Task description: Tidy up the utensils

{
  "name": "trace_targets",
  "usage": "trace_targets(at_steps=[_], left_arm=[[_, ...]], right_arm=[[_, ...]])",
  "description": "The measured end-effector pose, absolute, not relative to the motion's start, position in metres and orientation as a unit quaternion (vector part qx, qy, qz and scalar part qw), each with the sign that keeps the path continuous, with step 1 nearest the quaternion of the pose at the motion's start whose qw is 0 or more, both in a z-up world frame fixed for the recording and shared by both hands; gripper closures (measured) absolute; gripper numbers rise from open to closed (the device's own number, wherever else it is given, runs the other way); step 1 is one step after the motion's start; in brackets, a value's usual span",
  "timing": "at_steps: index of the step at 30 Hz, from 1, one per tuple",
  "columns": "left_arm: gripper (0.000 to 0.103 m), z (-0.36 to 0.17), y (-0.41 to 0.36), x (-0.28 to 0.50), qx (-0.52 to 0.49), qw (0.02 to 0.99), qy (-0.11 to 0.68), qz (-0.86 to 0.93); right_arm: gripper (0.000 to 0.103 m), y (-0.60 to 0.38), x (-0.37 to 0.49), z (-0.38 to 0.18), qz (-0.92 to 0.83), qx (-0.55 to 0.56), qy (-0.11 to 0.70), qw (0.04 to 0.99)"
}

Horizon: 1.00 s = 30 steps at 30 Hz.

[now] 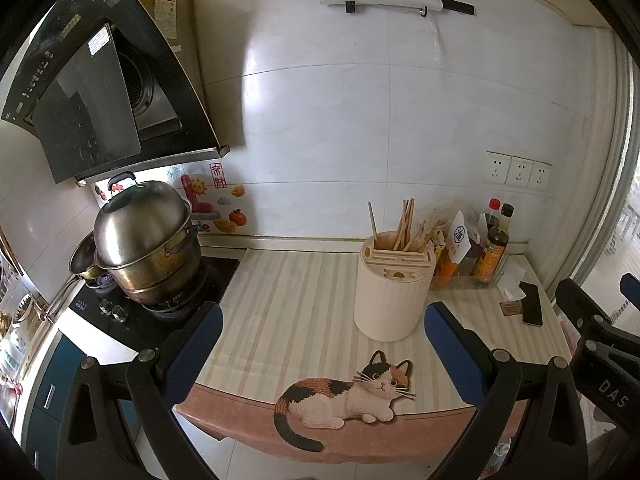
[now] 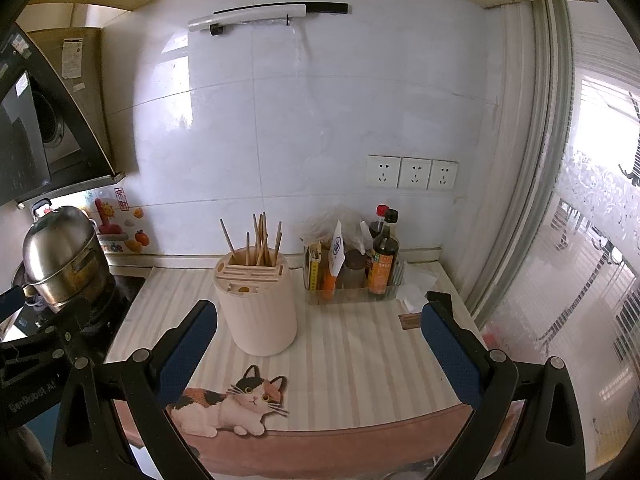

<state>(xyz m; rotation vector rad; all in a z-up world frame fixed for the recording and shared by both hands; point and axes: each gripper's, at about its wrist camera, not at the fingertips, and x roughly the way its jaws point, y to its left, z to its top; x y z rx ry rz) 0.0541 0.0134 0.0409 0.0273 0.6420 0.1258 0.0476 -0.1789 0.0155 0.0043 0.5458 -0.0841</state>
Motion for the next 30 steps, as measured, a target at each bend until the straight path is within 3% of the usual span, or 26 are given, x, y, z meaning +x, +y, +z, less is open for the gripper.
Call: trace_targets(at_steps=[30], left_arm=[[0.000,0.0422,0.0145,0.0523,0.013,0.948,0.311,0.063]], right_arm=[[0.000,-0.1701,0.0415,0.0192,-0.041,-0.002,0.263,0.964]])
